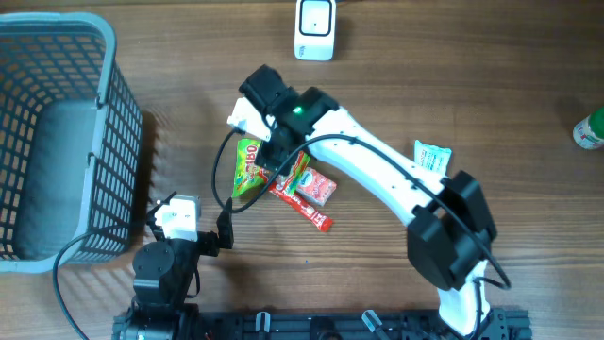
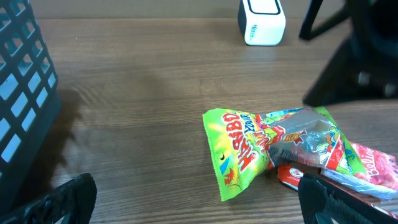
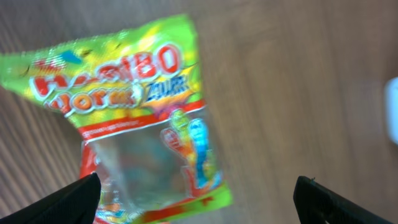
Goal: Scan the item barcode
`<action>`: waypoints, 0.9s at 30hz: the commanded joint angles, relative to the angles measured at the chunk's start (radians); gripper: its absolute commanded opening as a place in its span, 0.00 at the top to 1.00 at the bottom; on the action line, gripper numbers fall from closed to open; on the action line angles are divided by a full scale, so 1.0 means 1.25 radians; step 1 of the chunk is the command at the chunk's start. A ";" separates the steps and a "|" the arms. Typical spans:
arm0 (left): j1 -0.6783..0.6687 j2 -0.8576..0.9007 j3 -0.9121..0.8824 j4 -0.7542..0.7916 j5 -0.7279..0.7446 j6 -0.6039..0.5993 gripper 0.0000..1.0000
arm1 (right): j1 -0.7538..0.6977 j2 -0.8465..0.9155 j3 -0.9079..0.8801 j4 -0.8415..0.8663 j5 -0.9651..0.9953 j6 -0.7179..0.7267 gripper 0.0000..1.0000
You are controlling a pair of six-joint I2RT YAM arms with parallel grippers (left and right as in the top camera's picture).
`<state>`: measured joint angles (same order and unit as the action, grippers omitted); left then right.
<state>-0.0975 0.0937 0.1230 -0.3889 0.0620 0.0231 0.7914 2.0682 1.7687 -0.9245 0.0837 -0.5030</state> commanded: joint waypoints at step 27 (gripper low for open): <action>-0.003 -0.004 -0.006 0.005 0.010 -0.007 0.00 | -0.059 0.147 -0.008 0.018 -0.232 -0.013 0.55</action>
<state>-0.0975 0.0937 0.1230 -0.3889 0.0620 0.0231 0.7193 2.2295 1.7664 -0.9306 -0.1265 -0.5182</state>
